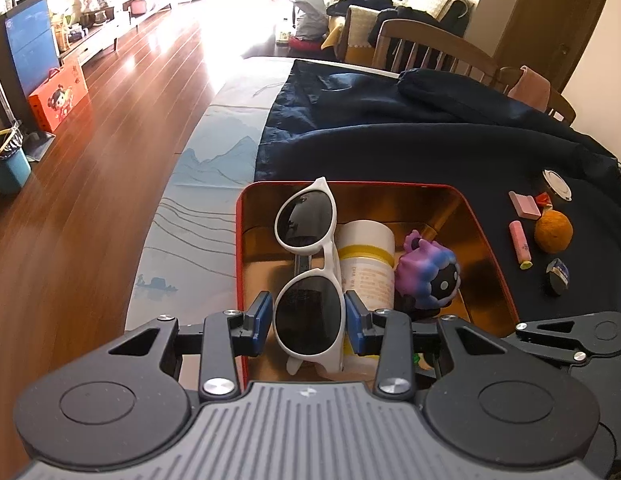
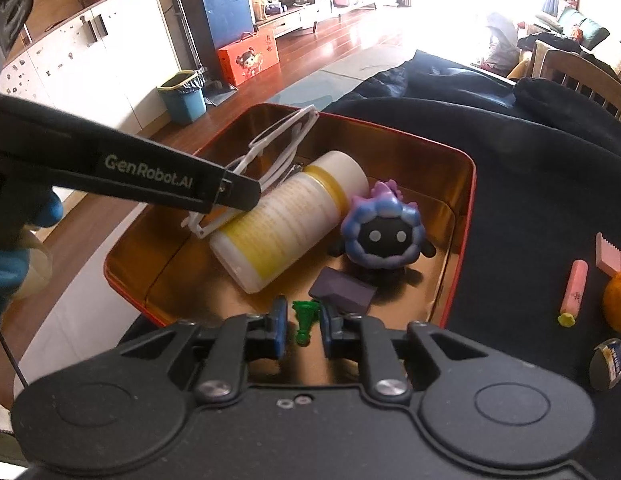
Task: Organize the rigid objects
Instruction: 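Open the left tool to drop the sunglasses in the tin while the right tool releases the pushpin, then move the left tool to the pink stick while the right tool moves to the clear round case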
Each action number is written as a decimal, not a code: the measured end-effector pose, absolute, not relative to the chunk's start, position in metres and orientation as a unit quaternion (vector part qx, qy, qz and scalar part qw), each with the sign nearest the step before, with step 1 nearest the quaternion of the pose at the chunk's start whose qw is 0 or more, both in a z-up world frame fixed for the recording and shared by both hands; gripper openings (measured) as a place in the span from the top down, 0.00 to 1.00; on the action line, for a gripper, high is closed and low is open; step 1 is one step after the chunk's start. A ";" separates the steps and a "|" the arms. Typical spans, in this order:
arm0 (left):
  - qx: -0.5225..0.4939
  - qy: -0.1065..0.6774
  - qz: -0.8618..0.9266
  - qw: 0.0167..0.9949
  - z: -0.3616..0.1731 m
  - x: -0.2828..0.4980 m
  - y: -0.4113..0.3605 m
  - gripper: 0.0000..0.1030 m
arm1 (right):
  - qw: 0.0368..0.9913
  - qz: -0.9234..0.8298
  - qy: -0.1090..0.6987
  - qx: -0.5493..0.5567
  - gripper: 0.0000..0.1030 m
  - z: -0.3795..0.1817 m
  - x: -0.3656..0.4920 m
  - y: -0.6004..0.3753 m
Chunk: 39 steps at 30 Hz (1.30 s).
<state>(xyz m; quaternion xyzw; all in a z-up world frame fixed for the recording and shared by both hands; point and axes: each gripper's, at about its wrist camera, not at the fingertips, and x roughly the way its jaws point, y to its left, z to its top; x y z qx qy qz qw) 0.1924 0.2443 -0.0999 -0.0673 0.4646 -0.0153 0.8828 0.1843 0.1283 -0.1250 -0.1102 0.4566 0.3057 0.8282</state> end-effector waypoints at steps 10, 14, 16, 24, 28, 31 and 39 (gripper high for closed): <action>-0.070 0.458 -0.017 0.886 -0.095 0.186 0.244 0.63 | 0.835 0.307 0.449 -0.078 0.74 -0.112 0.179 0.114; -0.073 0.454 -0.020 0.888 -0.089 0.181 0.240 0.62 | 0.842 0.310 0.436 -0.064 0.70 -0.101 0.176 0.106; -0.073 0.450 -0.023 0.890 -0.085 0.178 0.238 0.61 | 0.846 0.312 0.428 -0.058 0.67 -0.095 0.173 0.102; -0.064 0.427 -0.036 0.901 -0.064 0.165 0.221 0.53 | 0.863 0.308 0.399 -0.037 0.60 -0.069 0.162 0.086; -0.062 0.418 -0.042 0.905 -0.055 0.159 0.211 0.50 | 0.871 0.300 0.387 -0.029 0.57 -0.059 0.156 0.074; -0.059 0.411 -0.045 0.909 -0.048 0.155 0.204 0.46 | 0.878 0.292 0.379 -0.019 0.48 -0.053 0.153 0.062; -0.057 0.394 -0.068 0.915 -0.029 0.147 0.173 0.31 | 0.895 0.267 0.356 0.002 0.23 -0.041 0.144 0.023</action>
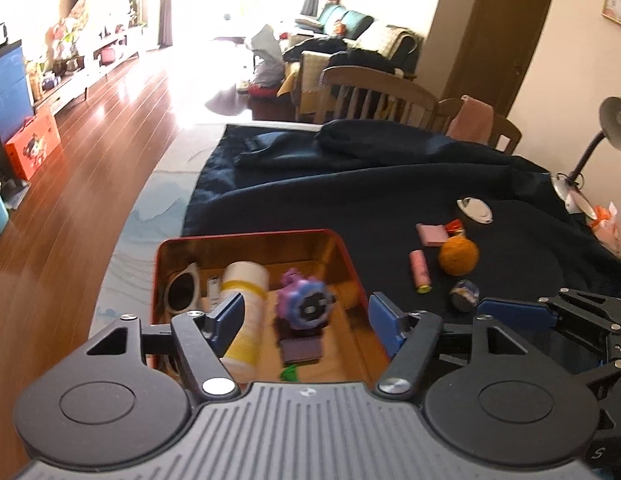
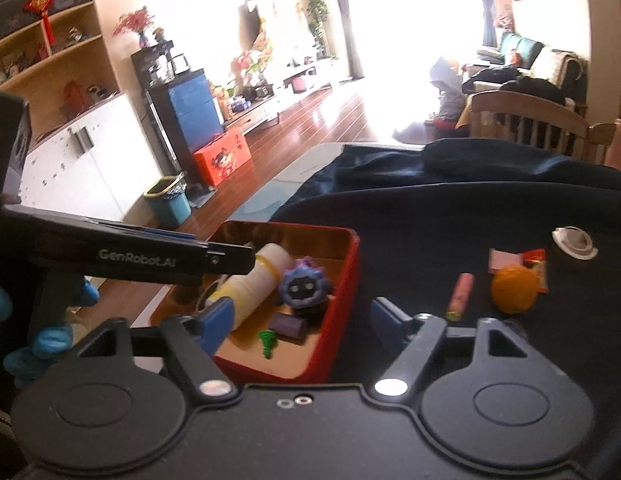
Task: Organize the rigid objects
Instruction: 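Move the left tool to the pink stick while the right tool moves to the clear round case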
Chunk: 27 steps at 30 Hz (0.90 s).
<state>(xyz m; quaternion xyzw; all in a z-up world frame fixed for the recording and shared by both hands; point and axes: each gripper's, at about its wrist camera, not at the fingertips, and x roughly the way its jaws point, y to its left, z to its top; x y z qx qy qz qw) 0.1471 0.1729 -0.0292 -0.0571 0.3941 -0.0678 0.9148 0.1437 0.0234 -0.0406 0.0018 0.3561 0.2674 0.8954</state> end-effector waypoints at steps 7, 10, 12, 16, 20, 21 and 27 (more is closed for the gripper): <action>-0.049 0.387 -0.083 0.917 -0.026 0.145 0.138 0.27 | 0.906 0.240 0.350 0.019 0.14 -0.038 0.140 -0.018; -0.048 0.389 -0.088 0.916 -0.027 0.146 0.123 0.25 | 0.908 0.231 0.349 0.021 0.09 -0.039 0.138 -0.034; -0.049 0.388 -0.089 0.916 -0.028 0.146 0.114 0.22 | 0.909 0.229 0.348 0.019 0.04 -0.039 0.138 -0.042; -0.055 0.389 -0.091 0.915 -0.030 0.148 0.095 0.21 | 0.912 0.233 0.337 -0.004 0.00 -0.038 0.134 -0.056; -0.054 0.392 -0.090 0.914 -0.034 0.154 0.076 0.21 | 0.911 0.230 0.342 -0.010 0.00 -0.042 0.139 -0.072; -0.053 0.393 -0.091 0.914 -0.036 0.156 0.070 0.21 | 0.911 0.230 0.343 -0.010 0.00 -0.042 0.140 -0.079; -0.039 0.401 -0.087 0.911 -0.048 0.177 0.042 0.21 | 0.907 0.233 0.350 -0.019 0.00 -0.050 0.148 -0.100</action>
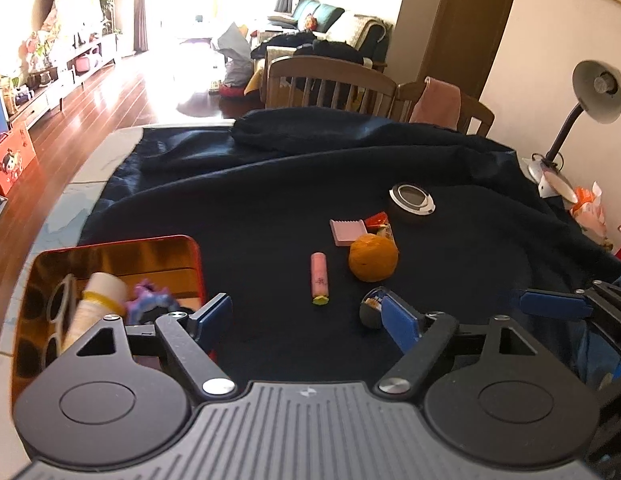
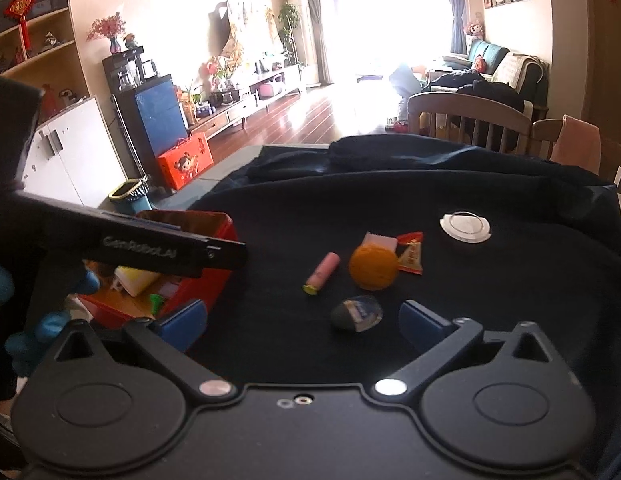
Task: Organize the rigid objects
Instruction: 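Move the left tool to the pink stick while the right tool moves to the clear round case, then close the left tool on the pink stick while the right tool grasps the clear case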
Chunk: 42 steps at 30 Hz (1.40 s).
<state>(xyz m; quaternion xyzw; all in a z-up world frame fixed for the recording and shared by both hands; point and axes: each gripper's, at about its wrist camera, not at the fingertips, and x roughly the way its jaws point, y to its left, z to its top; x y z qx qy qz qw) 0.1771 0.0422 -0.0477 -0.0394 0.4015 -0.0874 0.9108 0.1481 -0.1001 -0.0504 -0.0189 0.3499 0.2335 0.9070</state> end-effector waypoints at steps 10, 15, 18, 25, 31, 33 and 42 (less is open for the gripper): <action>-0.003 0.430 -0.072 0.900 -0.079 0.220 0.007 0.21 | 0.889 0.254 0.377 -0.052 0.00 -0.078 0.174 -0.115; 0.016 0.453 -0.063 0.889 -0.099 0.243 -0.001 0.21 | 0.880 0.261 0.392 -0.062 0.01 -0.093 0.189 -0.116; 0.028 0.459 -0.062 0.886 -0.108 0.254 -0.005 0.21 | 0.876 0.265 0.397 -0.069 0.02 -0.102 0.198 -0.114; 0.044 0.472 -0.058 0.879 -0.126 0.275 -0.010 0.21 | 0.867 0.276 0.407 -0.075 0.08 -0.121 0.222 -0.106; 0.049 0.479 -0.059 0.874 -0.138 0.287 -0.011 0.21 | 0.863 0.281 0.413 -0.079 0.15 -0.132 0.238 -0.101; 0.054 0.481 -0.059 0.873 -0.142 0.289 -0.012 0.21 | 0.862 0.281 0.413 -0.084 0.17 -0.134 0.242 -0.098; 0.050 0.483 -0.058 0.872 -0.151 0.297 -0.012 0.32 | 0.858 0.285 0.415 -0.096 0.27 -0.145 0.251 -0.092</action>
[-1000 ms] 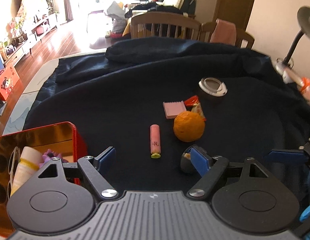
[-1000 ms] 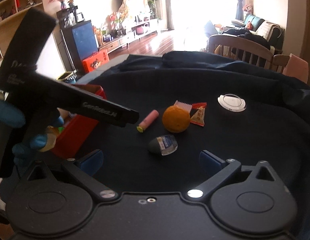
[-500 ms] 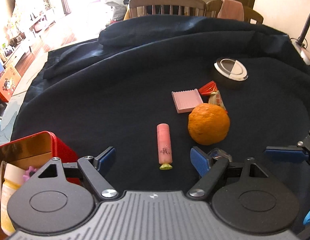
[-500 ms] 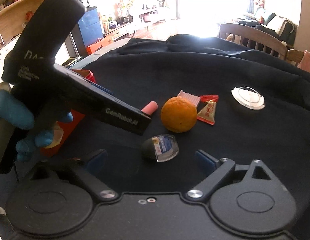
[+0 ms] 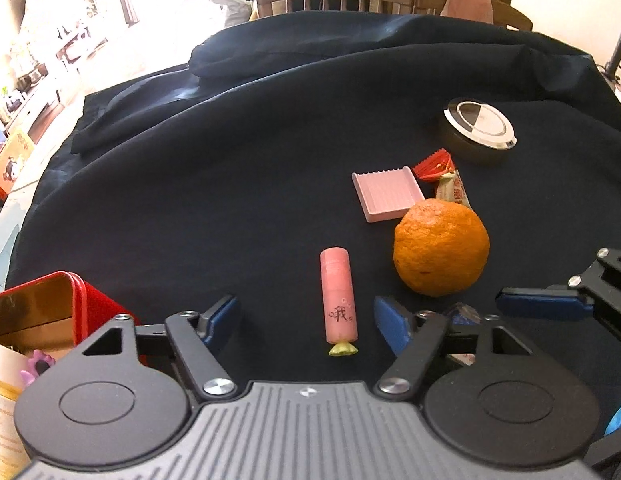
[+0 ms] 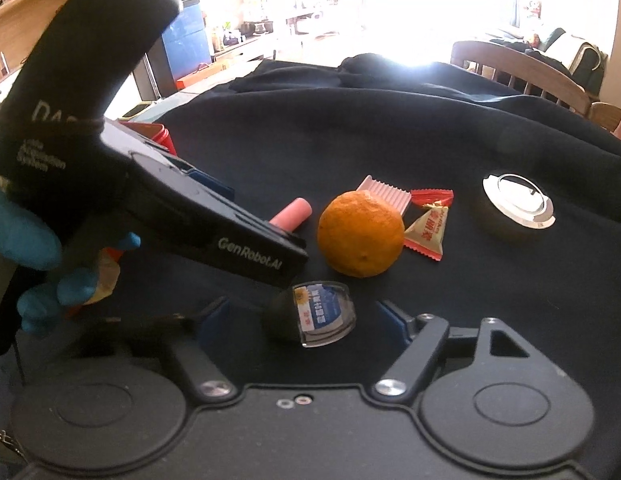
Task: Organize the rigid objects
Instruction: 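Close the left tool on the pink stick while the right tool grasps the clear case, then carry the pink stick with the left tool to the tin while the right tool carries the case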
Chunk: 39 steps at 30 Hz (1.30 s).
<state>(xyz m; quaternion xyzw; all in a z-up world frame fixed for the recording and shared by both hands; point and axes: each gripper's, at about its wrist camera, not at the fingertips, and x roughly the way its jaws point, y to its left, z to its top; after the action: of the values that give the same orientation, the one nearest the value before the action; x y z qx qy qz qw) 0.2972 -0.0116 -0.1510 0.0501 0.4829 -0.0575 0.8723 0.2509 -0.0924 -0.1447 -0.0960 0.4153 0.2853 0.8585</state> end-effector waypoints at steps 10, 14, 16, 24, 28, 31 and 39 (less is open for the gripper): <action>0.045 0.465 -0.077 0.881 -0.149 0.294 -0.021 0.64 | 0.856 0.286 0.418 -0.104 0.45 -0.150 0.251 -0.089; 0.042 0.465 -0.074 0.881 -0.148 0.293 -0.022 0.75 | 0.856 0.287 0.414 -0.110 0.48 -0.151 0.251 -0.087; 0.042 0.465 -0.072 0.881 -0.148 0.294 -0.022 0.79 | 0.857 0.287 0.414 -0.111 0.48 -0.151 0.250 -0.087; 0.045 0.468 -0.062 0.881 -0.147 0.292 -0.021 0.85 | 0.859 0.281 0.413 -0.113 0.48 -0.148 0.247 -0.088; 0.042 0.467 -0.063 0.881 -0.144 0.288 -0.019 0.85 | 0.862 0.280 0.408 -0.108 0.48 -0.142 0.244 -0.089; 0.036 0.466 -0.062 0.882 -0.139 0.283 -0.017 0.85 | 0.863 0.280 0.408 -0.103 0.48 -0.137 0.240 -0.092; 0.018 0.465 -0.060 0.883 -0.123 0.266 -0.010 0.85 | 0.868 0.278 0.402 -0.091 0.48 -0.121 0.225 -0.099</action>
<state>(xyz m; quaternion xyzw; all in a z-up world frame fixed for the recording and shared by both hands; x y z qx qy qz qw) 0.2659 -0.0103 -0.1235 0.0183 0.4651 -0.0596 0.8831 0.2247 -0.0990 -0.1209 -0.0913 0.4020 0.2784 0.8675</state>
